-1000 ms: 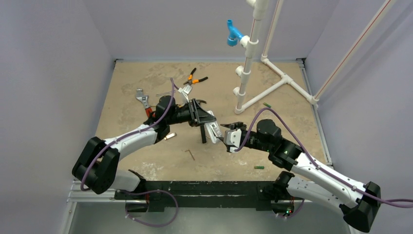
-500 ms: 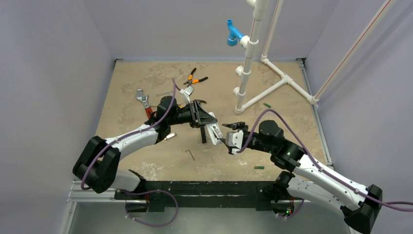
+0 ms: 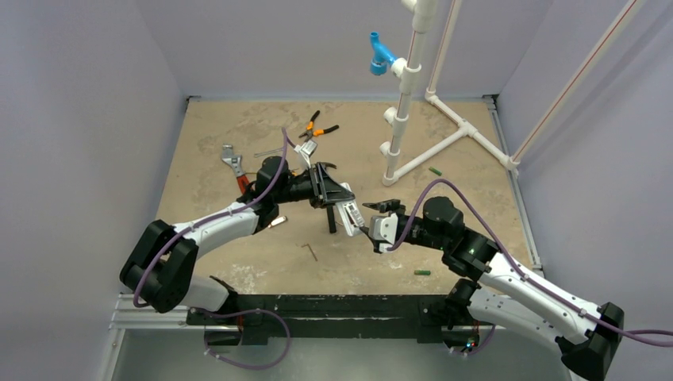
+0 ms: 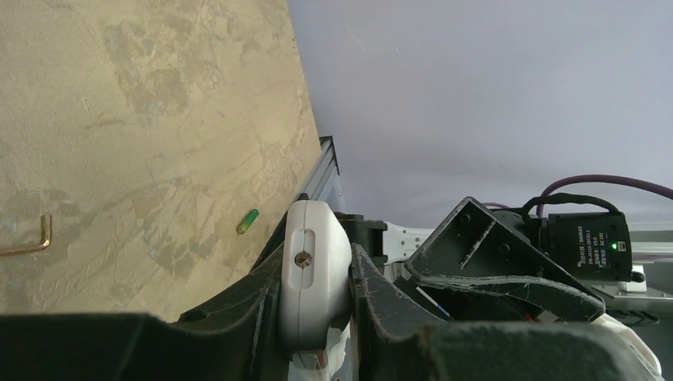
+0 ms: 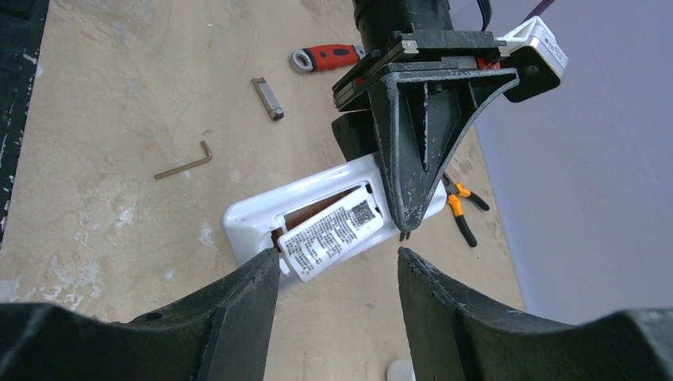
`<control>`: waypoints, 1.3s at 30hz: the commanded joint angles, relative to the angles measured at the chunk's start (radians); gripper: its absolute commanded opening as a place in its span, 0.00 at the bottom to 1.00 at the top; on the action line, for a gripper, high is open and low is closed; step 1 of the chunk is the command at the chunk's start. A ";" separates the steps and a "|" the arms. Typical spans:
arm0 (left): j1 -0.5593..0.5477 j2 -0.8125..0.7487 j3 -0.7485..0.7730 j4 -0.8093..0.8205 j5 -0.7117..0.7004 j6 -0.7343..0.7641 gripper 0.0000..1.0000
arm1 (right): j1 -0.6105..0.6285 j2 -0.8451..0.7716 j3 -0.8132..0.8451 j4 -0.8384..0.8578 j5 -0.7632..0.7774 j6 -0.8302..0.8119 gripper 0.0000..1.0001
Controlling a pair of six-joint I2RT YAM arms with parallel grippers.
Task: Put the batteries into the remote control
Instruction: Remove the battery cover from the remote control.
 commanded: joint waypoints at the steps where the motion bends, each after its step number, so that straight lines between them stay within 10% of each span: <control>1: -0.005 0.006 0.037 0.088 0.028 -0.028 0.00 | -0.003 -0.011 -0.006 0.003 -0.023 -0.001 0.55; 31: -0.004 0.012 0.026 0.114 0.026 -0.043 0.00 | -0.003 -0.081 -0.031 0.063 -0.105 0.067 0.57; 39: -0.003 0.003 0.027 0.089 0.000 -0.039 0.00 | -0.003 -0.082 -0.015 0.198 0.204 0.441 0.54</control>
